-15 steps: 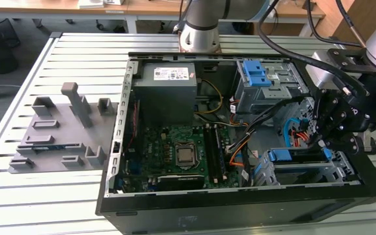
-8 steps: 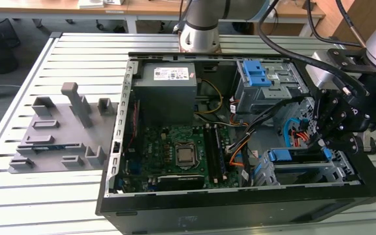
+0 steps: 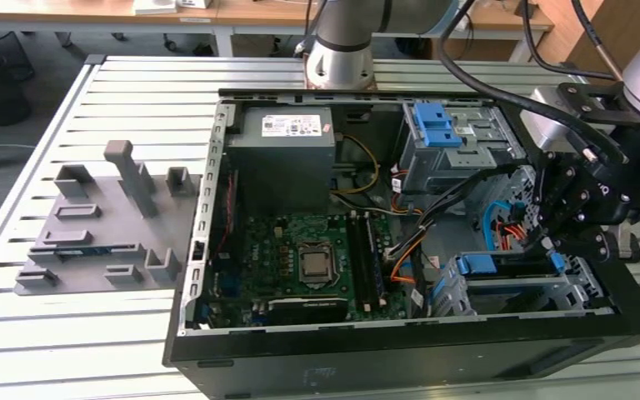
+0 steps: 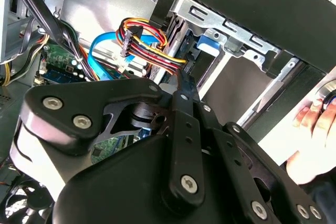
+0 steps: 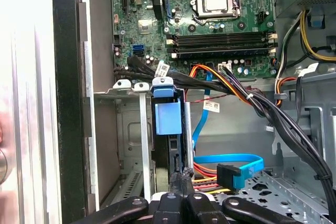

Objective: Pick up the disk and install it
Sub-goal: 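Insert the second disk wire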

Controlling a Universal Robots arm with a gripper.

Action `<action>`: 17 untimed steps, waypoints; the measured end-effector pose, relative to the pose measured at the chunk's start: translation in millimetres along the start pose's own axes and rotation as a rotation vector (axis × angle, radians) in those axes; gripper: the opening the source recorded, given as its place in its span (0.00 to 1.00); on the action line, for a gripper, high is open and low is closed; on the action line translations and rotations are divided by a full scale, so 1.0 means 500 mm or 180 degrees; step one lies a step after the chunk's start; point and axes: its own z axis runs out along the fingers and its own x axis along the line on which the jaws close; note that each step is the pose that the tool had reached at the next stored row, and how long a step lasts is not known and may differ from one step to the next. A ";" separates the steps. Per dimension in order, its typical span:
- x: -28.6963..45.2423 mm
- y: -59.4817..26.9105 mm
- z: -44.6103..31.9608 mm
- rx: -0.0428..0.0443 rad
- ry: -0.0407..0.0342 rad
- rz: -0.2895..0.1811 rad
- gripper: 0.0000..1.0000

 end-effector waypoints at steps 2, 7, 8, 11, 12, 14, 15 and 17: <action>0.000 0.001 0.000 0.0001 0.0000 0.0000 0.11; 0.001 0.011 0.000 0.0003 0.0000 0.0000 0.11; 0.001 0.011 0.000 0.0003 0.0000 0.0000 0.11; 0.001 0.012 -0.003 0.0002 -0.0003 -0.0001 0.11; 0.001 0.013 -0.005 0.0003 -0.0003 0.0000 0.11; 0.001 0.015 -0.008 0.0002 -0.0004 0.0000 0.11; 0.001 0.016 -0.011 0.0002 -0.0004 -0.0001 0.11; 0.002 0.020 -0.012 0.0003 -0.0005 0.0000 0.11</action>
